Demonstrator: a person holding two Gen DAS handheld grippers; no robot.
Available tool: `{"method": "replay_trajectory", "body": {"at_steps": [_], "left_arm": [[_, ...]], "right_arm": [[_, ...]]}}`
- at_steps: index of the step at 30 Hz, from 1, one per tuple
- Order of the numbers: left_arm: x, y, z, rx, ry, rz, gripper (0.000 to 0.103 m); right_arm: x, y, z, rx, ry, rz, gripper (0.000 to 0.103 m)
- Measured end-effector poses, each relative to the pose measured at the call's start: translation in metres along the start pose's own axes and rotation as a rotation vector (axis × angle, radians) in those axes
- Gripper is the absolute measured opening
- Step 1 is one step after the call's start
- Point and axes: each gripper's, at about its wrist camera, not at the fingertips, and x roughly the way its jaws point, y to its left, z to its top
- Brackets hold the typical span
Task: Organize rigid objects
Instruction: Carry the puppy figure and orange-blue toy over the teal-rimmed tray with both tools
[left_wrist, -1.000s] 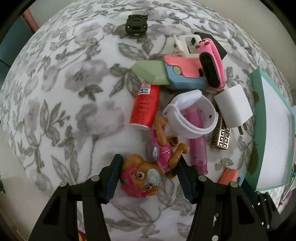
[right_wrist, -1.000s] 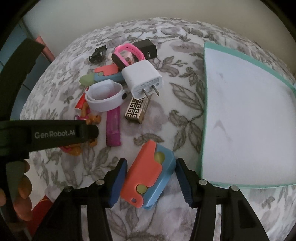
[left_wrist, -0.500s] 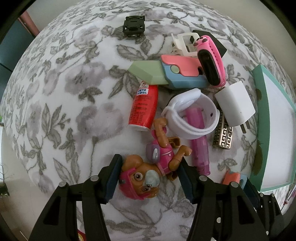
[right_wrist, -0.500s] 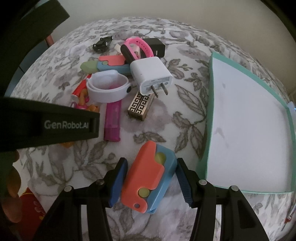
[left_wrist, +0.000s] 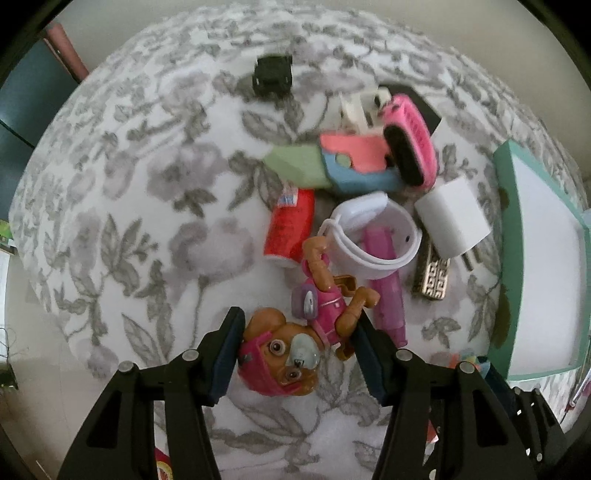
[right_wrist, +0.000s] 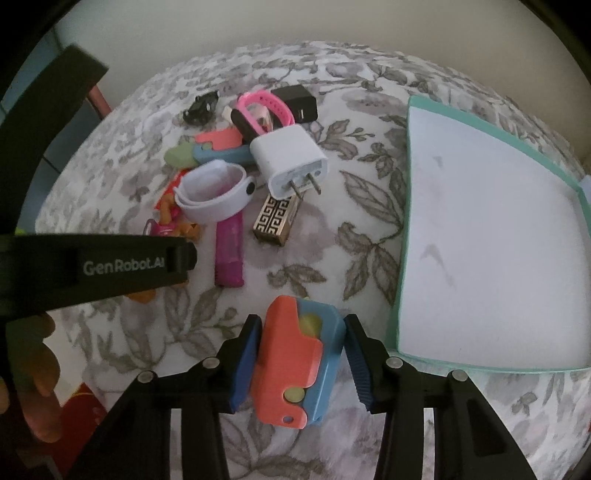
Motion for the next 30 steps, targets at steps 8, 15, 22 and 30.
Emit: {"method": "replay_trajectory", "body": {"at_steps": [8,15,22,30], "left_arm": [[-0.027,0.004,-0.002,-0.044,-0.074,0.002,0.057],[-0.044,0.005,-0.001,-0.063,-0.136,-0.006,0.057],[-0.061,-0.002,-0.004,-0.066,-0.19,-0.001,0.057],[-0.077,-0.029,0.005,-0.018,-0.211,-0.039,0.057]], "right_arm": [[-0.017,-0.02,0.005,0.097,-0.055,0.121,0.046],[-0.033,-0.036,0.007,0.172,-0.111,0.204,0.045],[-0.047,-0.049,0.009,0.209,-0.155,0.249,0.044],[-0.072,-0.076,0.022,0.253,-0.248,0.231,0.044]]}}
